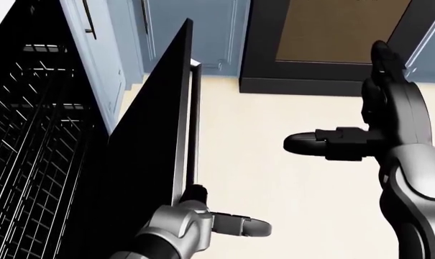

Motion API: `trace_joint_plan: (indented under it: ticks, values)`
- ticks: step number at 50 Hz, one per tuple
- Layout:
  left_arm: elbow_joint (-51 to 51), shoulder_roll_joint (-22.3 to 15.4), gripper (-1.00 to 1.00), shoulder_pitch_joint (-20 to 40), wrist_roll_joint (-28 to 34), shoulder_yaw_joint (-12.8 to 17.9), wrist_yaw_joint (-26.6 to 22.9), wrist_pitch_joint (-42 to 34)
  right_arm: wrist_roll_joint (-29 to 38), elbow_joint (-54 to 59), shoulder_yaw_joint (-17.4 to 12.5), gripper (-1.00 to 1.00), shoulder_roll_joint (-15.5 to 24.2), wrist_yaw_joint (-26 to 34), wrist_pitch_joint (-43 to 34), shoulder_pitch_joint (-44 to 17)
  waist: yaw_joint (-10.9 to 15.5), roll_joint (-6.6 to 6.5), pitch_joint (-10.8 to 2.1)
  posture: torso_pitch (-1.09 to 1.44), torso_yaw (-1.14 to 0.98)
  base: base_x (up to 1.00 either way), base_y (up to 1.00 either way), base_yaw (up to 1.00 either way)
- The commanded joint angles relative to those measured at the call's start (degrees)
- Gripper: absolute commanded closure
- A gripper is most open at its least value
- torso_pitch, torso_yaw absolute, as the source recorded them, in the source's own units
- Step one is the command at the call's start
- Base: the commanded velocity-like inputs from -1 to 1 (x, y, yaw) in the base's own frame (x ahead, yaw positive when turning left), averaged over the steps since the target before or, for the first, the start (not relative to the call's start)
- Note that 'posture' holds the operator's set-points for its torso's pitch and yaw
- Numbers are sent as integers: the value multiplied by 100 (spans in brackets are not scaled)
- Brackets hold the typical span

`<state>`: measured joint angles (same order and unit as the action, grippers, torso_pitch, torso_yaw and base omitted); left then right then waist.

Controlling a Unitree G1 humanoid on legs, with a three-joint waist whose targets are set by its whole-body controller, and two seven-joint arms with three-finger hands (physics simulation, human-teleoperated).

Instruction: Close the dishwasher door

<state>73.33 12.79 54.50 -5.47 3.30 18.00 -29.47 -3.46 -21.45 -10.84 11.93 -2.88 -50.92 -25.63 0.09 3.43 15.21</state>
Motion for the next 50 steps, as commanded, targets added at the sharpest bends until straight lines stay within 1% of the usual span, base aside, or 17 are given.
trace_joint_plan:
  ticks: [1,8,21,24,30,33,39,41,50]
  values:
    - [-154,23,-100,159,23,-15,48,92,25,-184,-61,-100,55,-21,209,-114,3,28,-184,73,0,0,0,0]
    - [-98,43,-100,129,108,-10,188,-48,27,-145,-46,-100,33,-29,271,-85,-2,25,-192,73,0,0,0,0]
    - [-59,52,-100,105,30,82,452,-195,15,-211,-45,-100,27,-52,193,-99,-8,23,-195,73,0,0,0,0]
    - [-41,51,-100,111,21,88,613,-236,15,-179,-46,-100,30,-44,241,-85,-9,22,-193,73,0,0,0,0]
    - [14,32,-100,154,32,150,1246,-474,14,-165,-43,-100,27,-48,248,-91,-28,37,-194,73,0,0,0,0]
    - [27,20,-100,163,58,141,1385,-517,4,-199,-57,-100,48,-45,181,-130,-42,54,-192,73,0,0,0,0]
    - [24,9,-100,182,23,175,1521,-564,4,-197,-52,-100,50,-51,181,-133,-60,83,-186,73,0,0,0,0]
    - [34,8,-100,188,-1,205,1709,-579,9,-158,-45,-100,50,-53,207,-149,-64,92,-189,73,0,0,0,0]
    - [19,-13,-100,202,-96,237,1776,-561,26,-80,-28,-100,33,-47,303,-118,-56,113,-180,73,0,0,0,0]
